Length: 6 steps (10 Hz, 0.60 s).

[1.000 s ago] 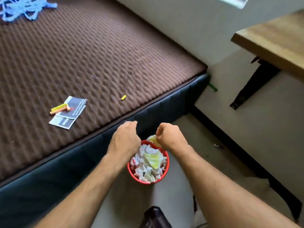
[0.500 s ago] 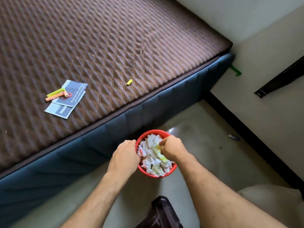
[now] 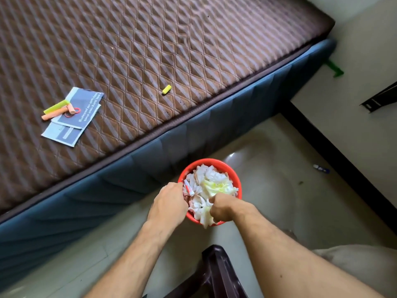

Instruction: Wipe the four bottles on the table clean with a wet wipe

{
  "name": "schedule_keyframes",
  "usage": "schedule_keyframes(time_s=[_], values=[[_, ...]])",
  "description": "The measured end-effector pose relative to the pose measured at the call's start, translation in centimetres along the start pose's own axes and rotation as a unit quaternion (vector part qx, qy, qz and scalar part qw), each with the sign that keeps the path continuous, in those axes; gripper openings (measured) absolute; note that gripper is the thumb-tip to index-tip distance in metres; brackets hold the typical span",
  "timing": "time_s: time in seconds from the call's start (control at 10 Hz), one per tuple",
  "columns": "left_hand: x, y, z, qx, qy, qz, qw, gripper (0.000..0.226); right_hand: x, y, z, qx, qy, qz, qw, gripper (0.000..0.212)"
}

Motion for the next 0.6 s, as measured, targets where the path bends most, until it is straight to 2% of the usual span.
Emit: schedule_keyframes(time_s=[0.1,0.4,0.5,0.6], values=[[-0.8,-0.1,-0.8,-0.018,0.0,-0.003,1.0,0.009,0.1,-0.1,0.9,-0.05,0.023,0.005,0.998,0.043],[0.3,1.1,1.4,-0.029,-0.012,0.004,0.999,0.01,3.0,-1.0,4.5,-0.051,0.133,0.072,0.987,0.055],[0.8,2.4,3.0,-0.042,0.011,-0.011,0.999,0.005,5.1,-2.0,5.7,-0.042,0.16,0.108,0.98,0.047],[2.1,4.2,5.0,-0.076,0.02,-0.025,0.997,0.035,7.1,-2.3,6.3,-0.032,0.21,0.108,0.971,0.047]])
Point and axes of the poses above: each hand's wrist, its own x-axis away from the middle knuckle, its own z-axis out of the back of the hand, y = z × x, the point moved 3 cm from there along -x, towards the middle knuckle, and after that the axes turned 10 degrees about z, right-handed, at the moved point
